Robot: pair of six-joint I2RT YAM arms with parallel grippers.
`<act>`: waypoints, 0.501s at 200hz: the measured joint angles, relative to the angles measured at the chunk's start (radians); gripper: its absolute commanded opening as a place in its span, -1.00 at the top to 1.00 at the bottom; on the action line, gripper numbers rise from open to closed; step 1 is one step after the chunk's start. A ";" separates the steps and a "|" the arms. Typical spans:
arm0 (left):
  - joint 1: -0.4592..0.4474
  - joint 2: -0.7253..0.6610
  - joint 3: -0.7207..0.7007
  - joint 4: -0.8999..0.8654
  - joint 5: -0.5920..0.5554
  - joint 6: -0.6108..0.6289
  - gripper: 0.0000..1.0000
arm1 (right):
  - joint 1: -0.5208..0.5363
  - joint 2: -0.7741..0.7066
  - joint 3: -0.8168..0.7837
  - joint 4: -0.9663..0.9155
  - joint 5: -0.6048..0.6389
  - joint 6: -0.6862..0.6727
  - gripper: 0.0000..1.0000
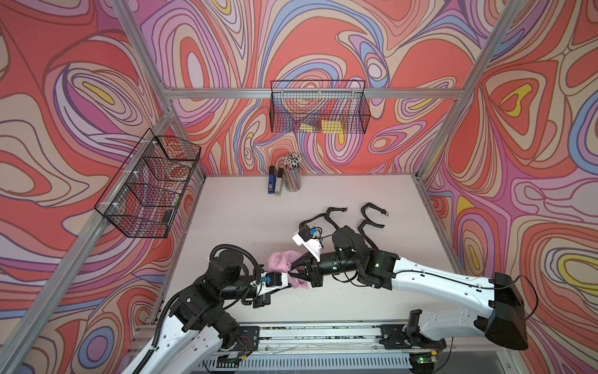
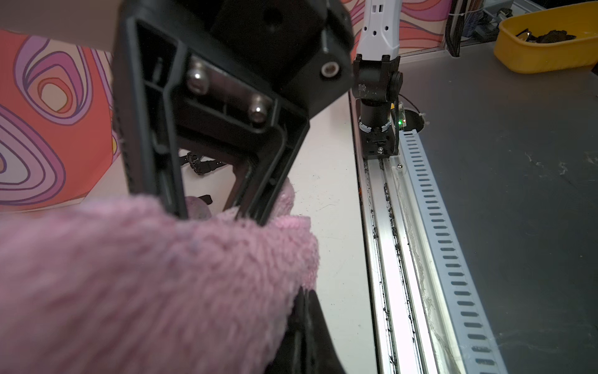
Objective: Wipe the watch dial
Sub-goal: Wipe the dirt from the watch dial.
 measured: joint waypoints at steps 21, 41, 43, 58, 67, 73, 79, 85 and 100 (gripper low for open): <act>0.000 -0.003 0.000 0.000 0.000 -0.009 1.00 | 0.013 -0.003 -0.012 0.027 0.029 0.021 1.00; 0.000 0.000 0.000 0.000 0.000 -0.018 1.00 | 0.026 -0.004 -0.011 0.017 0.090 0.027 1.00; 0.000 0.001 0.000 0.000 0.000 -0.018 1.00 | 0.027 -0.004 -0.011 0.013 0.098 0.028 1.00; 0.000 0.008 0.000 0.000 0.000 -0.025 1.00 | 0.038 -0.004 -0.006 -0.006 0.158 0.027 1.00; 0.000 0.010 0.000 0.002 0.001 -0.029 1.00 | 0.040 -0.003 -0.005 -0.017 0.190 0.027 1.00; 0.000 0.010 0.000 0.003 0.002 -0.034 1.00 | 0.040 -0.003 -0.003 -0.025 0.209 0.028 1.00; 0.000 0.009 0.000 0.009 0.003 -0.037 1.00 | 0.040 0.000 -0.002 -0.031 0.232 0.028 1.00; 0.000 0.008 0.000 0.017 0.005 -0.042 1.00 | 0.038 0.005 0.001 -0.039 0.249 0.028 1.00; 0.000 -0.004 0.000 0.031 0.006 -0.047 1.00 | 0.032 0.020 0.011 -0.055 0.276 0.028 1.00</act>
